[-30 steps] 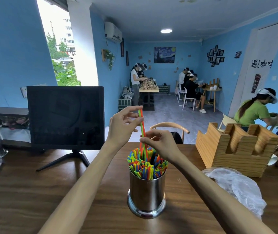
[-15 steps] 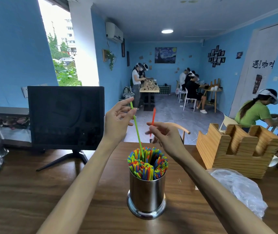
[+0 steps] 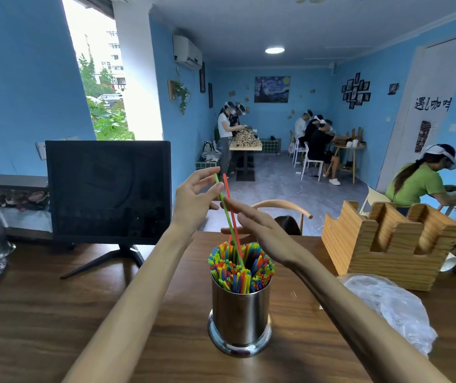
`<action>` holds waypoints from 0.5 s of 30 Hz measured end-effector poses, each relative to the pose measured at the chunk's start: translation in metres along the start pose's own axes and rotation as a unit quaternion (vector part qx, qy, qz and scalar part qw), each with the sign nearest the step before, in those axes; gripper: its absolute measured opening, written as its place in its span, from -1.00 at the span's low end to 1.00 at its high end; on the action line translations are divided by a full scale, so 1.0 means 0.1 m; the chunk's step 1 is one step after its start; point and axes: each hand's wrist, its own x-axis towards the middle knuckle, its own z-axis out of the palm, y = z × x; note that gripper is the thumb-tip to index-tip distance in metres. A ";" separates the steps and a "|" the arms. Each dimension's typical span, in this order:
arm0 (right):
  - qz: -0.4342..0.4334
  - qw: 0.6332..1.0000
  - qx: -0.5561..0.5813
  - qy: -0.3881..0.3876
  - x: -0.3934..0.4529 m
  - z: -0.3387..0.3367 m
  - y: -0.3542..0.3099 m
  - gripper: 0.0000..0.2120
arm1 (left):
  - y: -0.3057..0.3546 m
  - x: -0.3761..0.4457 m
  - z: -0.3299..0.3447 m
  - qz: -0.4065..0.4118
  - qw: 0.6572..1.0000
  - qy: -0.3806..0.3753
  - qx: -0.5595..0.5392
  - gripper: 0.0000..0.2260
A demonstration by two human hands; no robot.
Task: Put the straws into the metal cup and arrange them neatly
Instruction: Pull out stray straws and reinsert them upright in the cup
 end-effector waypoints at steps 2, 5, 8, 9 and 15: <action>-0.003 0.999 0.005 0.033 -0.01 0.04 -0.02 -0.59 | -0.01 -0.01 -0.01 -0.030 0.999 -0.003 -0.029 -0.72; -0.027 0.997 -0.029 0.062 -0.01 0.03 -0.01 -0.57 | -0.03 -0.01 -0.02 -0.037 0.998 0.002 -0.043 -0.73; -0.037 0.995 -0.082 0.036 -0.02 -0.05 -0.05 -0.61 | -0.03 -0.02 -0.05 -0.035 0.998 -0.011 -0.048 -0.67; -0.035 0.994 -0.097 0.022 -0.02 -0.08 -0.06 -0.61 | -0.04 -0.02 -0.07 -0.037 0.998 -0.020 -0.052 -0.64; 0.017 0.992 -0.099 0.076 -0.03 -0.38 -0.16 -0.75 | -0.12 -0.01 -0.23 -0.077 0.991 0.012 -0.113 -0.75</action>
